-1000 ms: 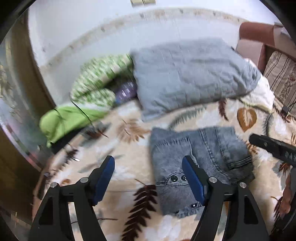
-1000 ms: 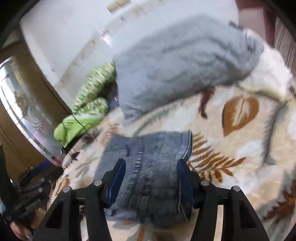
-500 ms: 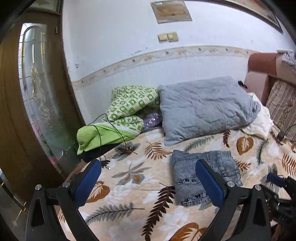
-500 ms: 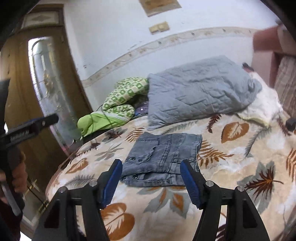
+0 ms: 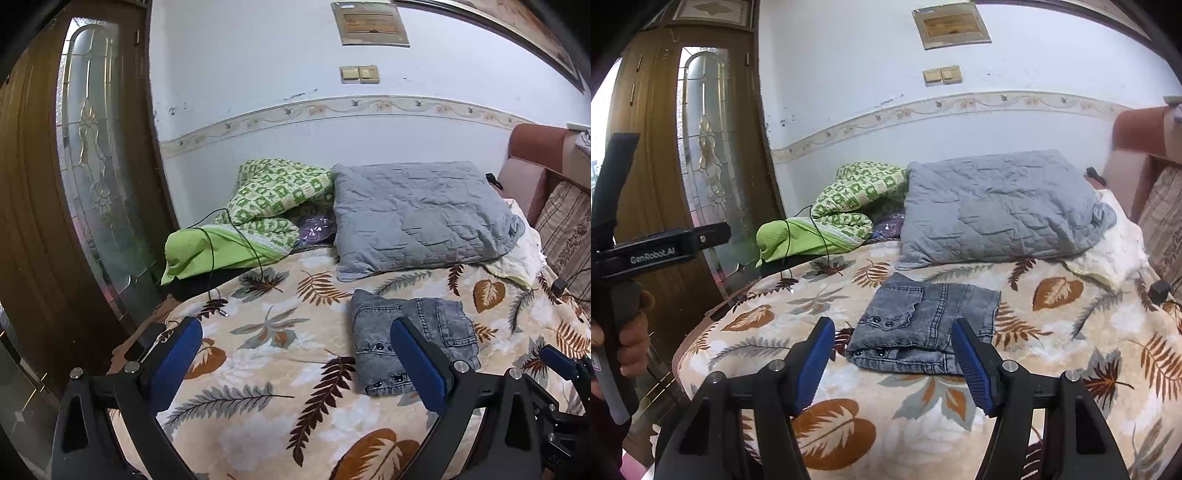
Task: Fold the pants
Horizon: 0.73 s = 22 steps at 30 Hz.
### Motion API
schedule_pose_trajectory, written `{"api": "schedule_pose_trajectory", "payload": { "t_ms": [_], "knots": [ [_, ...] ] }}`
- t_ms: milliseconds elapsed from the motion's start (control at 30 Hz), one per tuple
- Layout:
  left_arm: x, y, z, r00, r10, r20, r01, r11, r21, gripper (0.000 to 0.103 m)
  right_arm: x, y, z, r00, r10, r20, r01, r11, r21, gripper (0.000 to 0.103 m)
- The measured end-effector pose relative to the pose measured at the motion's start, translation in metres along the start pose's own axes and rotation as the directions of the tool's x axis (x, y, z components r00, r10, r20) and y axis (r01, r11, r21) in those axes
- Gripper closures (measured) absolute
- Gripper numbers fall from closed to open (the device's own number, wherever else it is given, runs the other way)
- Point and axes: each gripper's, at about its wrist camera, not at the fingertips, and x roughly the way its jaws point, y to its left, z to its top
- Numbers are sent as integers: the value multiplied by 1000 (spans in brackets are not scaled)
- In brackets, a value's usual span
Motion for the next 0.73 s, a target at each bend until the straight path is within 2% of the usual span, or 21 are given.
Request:
{"api": "schedule_pose_trajectory", "payload": {
  "t_ms": [133, 533, 733],
  "knots": [
    [6, 6, -3, 999, -20, -26, 19, 999, -25, 1, 8, 4, -2, 1000, 8, -20, -9, 1000, -11, 33],
    [9, 2, -8, 1000, -23, -11, 23, 1000, 3, 1, 31, 10, -21, 995, 22, -101, -27, 998, -50, 33],
    [12, 5, -10, 998, -55, -10, 55, 998, -17, 1, 36, 4, -23, 993, 26, -114, -29, 999, -27, 33]
  ]
}}
